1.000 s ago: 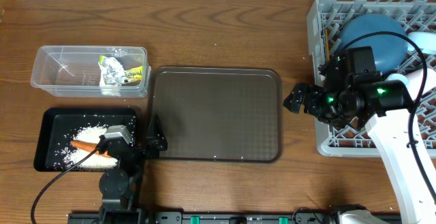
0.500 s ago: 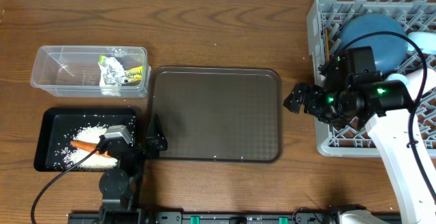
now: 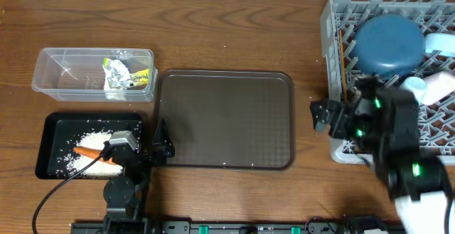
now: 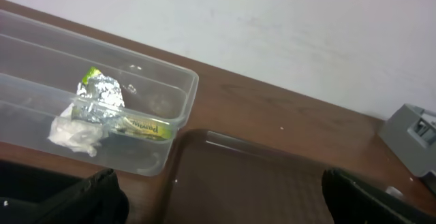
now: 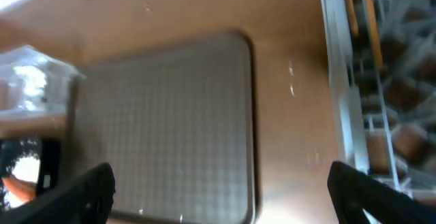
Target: Sort waste into correct bins and load items into the dishwasher rack
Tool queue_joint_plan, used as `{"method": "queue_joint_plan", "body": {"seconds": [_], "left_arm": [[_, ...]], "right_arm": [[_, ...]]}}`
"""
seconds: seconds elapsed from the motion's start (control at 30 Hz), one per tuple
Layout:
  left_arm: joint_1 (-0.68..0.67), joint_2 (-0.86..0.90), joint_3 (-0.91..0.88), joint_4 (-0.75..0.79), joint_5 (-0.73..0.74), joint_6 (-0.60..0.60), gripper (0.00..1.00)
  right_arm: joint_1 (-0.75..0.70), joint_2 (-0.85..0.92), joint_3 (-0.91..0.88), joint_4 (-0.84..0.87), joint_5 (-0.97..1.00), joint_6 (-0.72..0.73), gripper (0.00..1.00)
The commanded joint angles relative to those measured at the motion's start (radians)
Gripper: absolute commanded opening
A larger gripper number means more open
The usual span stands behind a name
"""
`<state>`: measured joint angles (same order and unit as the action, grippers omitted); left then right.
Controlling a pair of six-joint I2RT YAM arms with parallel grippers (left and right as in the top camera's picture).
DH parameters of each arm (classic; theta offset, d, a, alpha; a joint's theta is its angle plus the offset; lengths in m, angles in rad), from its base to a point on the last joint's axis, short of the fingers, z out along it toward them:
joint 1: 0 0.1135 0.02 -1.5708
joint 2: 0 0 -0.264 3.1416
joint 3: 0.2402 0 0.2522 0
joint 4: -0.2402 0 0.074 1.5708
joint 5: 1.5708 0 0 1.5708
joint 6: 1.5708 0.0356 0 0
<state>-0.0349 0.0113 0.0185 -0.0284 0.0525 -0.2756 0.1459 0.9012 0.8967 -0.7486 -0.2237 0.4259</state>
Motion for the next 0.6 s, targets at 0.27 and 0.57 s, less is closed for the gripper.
{"method": "queue_joint_plan", "body": {"seconds": [0.27,0.57], "left_arm": [[-0.003,-0.006,-0.014,-0.039,-0.015,0.021,0.98],[-0.003,-0.006,-0.014,-0.039,-0.015,0.021,0.98]], "right_arm": [[0.003,-0.503,-0.419,0.301,0.006,-0.111,0.99],[0.000,-0.702,-0.624,0.528,0.007,-0.106,0.99]]}}
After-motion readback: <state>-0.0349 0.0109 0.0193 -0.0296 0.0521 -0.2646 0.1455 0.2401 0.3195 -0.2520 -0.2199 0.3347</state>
